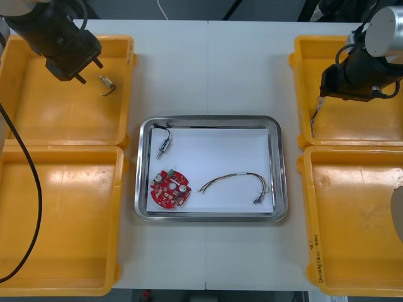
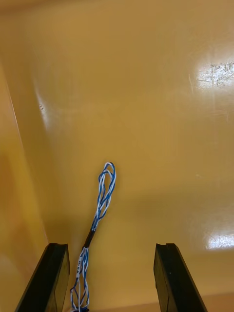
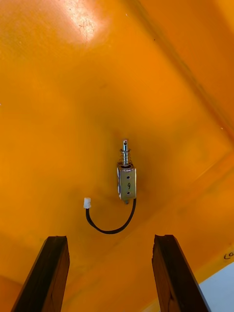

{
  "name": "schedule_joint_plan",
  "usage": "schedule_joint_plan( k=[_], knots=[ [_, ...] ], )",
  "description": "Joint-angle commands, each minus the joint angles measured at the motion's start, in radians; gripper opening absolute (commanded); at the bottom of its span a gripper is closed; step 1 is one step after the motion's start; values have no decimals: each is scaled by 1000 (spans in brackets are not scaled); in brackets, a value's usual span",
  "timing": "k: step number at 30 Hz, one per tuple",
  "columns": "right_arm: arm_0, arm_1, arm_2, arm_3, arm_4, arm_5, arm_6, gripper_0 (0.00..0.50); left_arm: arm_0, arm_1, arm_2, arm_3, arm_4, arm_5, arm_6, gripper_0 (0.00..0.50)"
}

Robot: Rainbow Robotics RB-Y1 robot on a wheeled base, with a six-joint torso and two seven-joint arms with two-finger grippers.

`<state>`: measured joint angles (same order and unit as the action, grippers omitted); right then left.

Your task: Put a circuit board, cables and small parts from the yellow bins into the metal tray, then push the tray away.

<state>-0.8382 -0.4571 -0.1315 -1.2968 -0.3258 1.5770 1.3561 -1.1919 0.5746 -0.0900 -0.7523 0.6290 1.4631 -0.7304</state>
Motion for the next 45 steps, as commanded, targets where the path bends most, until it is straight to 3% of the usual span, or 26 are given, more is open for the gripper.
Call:
schedule_joint_plan(
  k=[1, 13, 22, 30, 45],
  knots=[
    [2, 32, -57, -44, 19, -8, -38, 500, -84, -27, -27, 48, -20, -41, 29, 500],
    [37, 40, -56, -44, 25, -63, -45, 500, -101, -76, -86, 123, -49, -132, 2, 500],
    [33, 43, -46, 33, 27, -144, -55, 500, -101, -90, -123, 188, -65, -237, -18, 500],
    [19, 43, -46, 51, 33, -138, -72, 500, -100, -104, -125, 229, -68, -305, -37, 500],
    [-67, 29, -46, 169, 48, -167, -74, 500, -90, -116, -132, 260, -65, -337, -64, 500]
  ],
)
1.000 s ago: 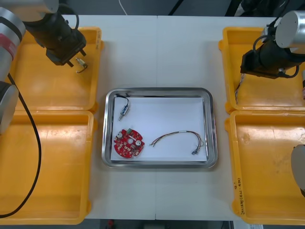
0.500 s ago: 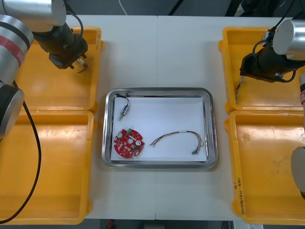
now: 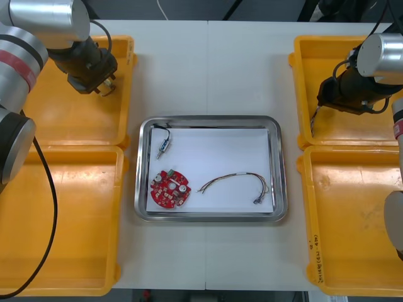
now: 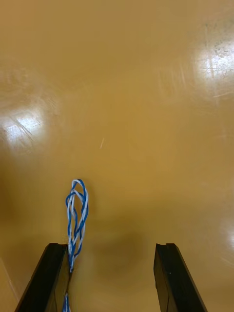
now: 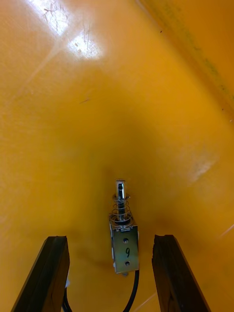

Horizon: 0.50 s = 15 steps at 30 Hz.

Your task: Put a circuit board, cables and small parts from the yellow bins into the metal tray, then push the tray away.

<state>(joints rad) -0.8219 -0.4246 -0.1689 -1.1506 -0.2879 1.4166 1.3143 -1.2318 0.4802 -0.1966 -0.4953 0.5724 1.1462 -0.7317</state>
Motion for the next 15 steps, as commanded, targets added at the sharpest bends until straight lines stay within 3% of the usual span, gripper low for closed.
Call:
schedule_joint_plan(
  k=[1, 15],
  knots=[
    [-91, -3, -8, 26, 10, -7, -33, 500, -48, -23, -26, 3, -8, -20, -64, 500],
    [-125, -11, -9, 51, 12, 8, -37, 500, -34, -26, -76, 3, 1, -29, -61, 500]
  ],
)
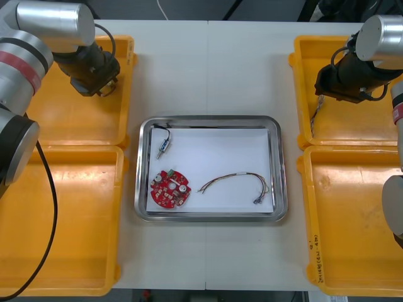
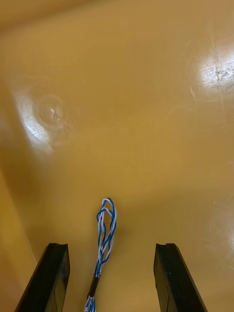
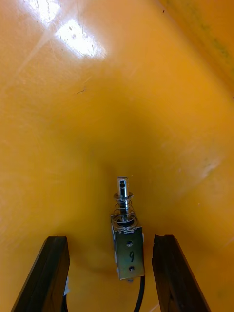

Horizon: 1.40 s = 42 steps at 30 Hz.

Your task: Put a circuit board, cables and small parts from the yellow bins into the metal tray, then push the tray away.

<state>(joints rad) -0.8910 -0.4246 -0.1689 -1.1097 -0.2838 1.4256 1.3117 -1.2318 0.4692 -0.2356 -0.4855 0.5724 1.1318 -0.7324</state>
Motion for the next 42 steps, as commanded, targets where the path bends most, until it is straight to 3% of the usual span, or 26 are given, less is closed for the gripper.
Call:
schedule_joint_plan(
  k=[1, 14, 15, 16, 17, 26, 30, 32, 33, 34, 35, 36, 42],
  knots=[
    [-63, -13, -9, 25, 9, -5, -34, 500, -28, -15, -37, -7, 1, -18, -62, 500],
    [-125, -14, -9, 146, 12, -88, -35, 500, -15, -15, -51, -7, 12, -37, -68, 498],
    [-125, -13, -9, 149, 12, -93, -32, 500, -14, -15, -53, -7, 12, -37, -68, 198],
    [-125, -13, -9, 154, 12, -96, -29, 500, -14, -15, -53, -7, 14, -37, -70, 25],
    [-125, -13, -8, 166, 12, -109, -25, 500, -14, -15, -53, -7, 15, -38, -71, 0],
    [-125, -14, 0, 212, 14, -143, -20, 500, -14, -6, -37, -12, 34, -32, -76, 0],
    [-123, -13, 8, 232, 14, -155, -20, 494, -14, 25, -13, -51, 37, 25, -78, 0],
    [-123, -13, 12, 238, 14, -165, -20, 429, -14, 42, -1, -81, 38, 57, -76, 0],
    [-121, -13, 15, 241, 14, -168, -20, 338, -14, 51, 9, -99, 38, 82, -74, 0],
    [-121, -14, 17, 241, 14, -168, -20, 278, -14, 57, 13, -108, 38, 92, -74, 0],
    [-121, -13, 19, 241, 14, -168, -20, 83, -14, 68, 24, -128, 38, 118, -73, 0],
    [-120, -13, 22, 241, 14, -168, -20, 0, -14, 78, 35, -143, 38, 141, -73, 0],
    [-120, -17, 25, 241, 14, -166, -14, 0, -14, 121, 70, -239, 38, 249, -71, 0]
  ],
)
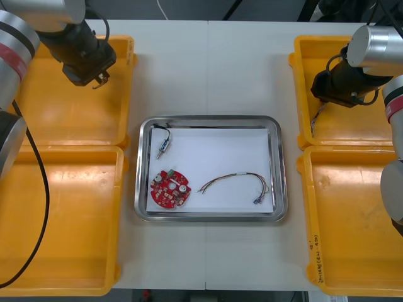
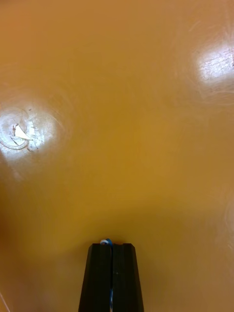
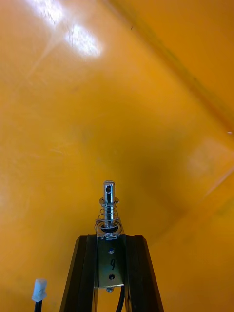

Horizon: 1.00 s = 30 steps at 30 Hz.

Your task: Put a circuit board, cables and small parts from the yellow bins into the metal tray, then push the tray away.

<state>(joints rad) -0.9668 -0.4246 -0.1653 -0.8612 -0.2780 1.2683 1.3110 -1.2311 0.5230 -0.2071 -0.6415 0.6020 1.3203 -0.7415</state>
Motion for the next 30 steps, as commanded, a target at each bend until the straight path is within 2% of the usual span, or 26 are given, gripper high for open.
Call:
schedule_joint_plan(
  k=[1, 12, 20, 25, 30],
  knots=[
    [-44, -19, 21, -9, 8, -9, -12, 0, -15, 74, 43, -106, 8, 83, -62, 0],
    [-44, -71, 3, -79, 10, 71, 14, 0, -8, 107, 43, -345, 1, 326, -33, 0],
    [-50, -120, -49, -127, 0, 168, 30, 0, 94, 103, 41, -665, 18, 468, 54, 0],
    [-55, -137, -86, -127, 11, 168, 39, 0, 133, 74, 14, -807, 27, 519, 113, 1],
    [-66, -154, -120, -122, 17, 168, 40, 0, 163, 37, -28, -909, 22, 520, 183, 0]
  ],
)
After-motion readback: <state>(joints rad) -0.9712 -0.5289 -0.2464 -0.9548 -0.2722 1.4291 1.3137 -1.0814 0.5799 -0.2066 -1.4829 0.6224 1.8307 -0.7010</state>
